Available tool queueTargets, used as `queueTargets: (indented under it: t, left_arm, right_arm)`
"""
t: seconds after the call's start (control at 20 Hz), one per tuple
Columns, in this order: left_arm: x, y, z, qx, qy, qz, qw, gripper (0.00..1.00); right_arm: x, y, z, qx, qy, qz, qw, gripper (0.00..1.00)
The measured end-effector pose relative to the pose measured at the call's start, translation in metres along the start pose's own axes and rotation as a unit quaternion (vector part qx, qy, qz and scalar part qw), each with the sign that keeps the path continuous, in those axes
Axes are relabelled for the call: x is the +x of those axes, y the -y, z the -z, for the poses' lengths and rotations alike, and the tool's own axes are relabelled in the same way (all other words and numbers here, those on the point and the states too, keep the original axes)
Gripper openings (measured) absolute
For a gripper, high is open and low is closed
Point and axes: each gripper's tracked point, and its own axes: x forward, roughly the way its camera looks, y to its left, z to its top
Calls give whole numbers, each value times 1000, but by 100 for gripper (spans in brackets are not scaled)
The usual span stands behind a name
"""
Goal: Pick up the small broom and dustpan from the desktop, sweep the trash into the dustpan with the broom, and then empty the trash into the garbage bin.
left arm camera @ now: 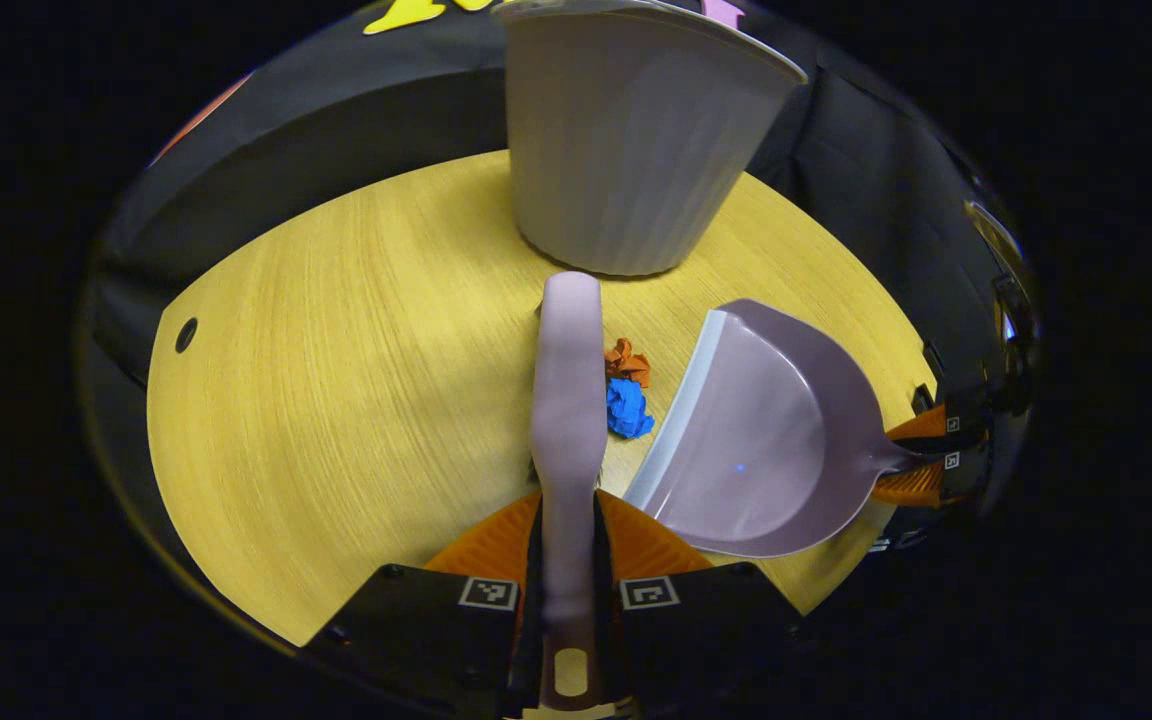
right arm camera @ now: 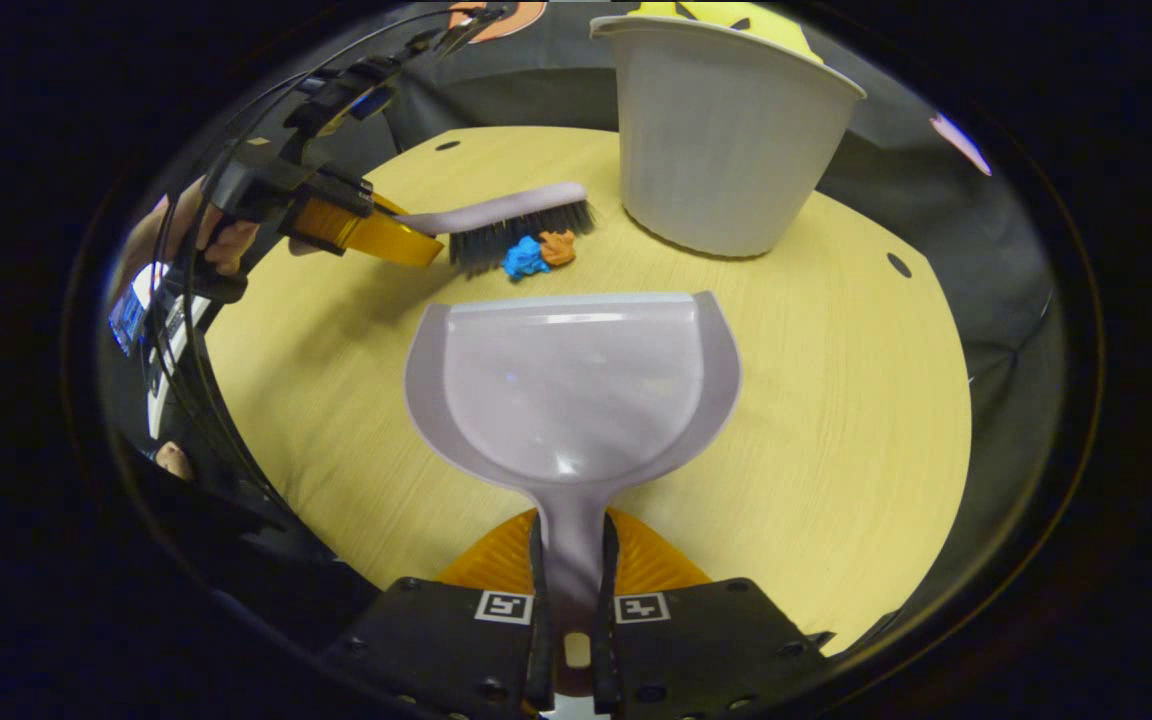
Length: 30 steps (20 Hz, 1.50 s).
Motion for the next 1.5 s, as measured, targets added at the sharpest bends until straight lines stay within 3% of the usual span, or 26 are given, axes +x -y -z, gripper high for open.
queueTargets:
  t: [0.2, 0.65, 0.9, 1.5]
  left_arm:
    - [-2, 29, 2, 37, -6, 27, 999, 23]
    - [-7, 63, 7, 44, -11, 60, 997, 23]
    - [-15, 64, 16, 12, -1, 47, 999, 23]
    - [-37, 20, 31, -79, 23, -17, 996, 23]
  right_arm:
    - [2, 0, 1, 6, -2, 0, 1000, 14]
    - [2, -1, 1, 28, 1, -4, 1000, 15]
    - [7, -1, -4, 41, 15, -2, 999, 14]
    - [3, 9, -5, 73, 39, 10, 997, 14]
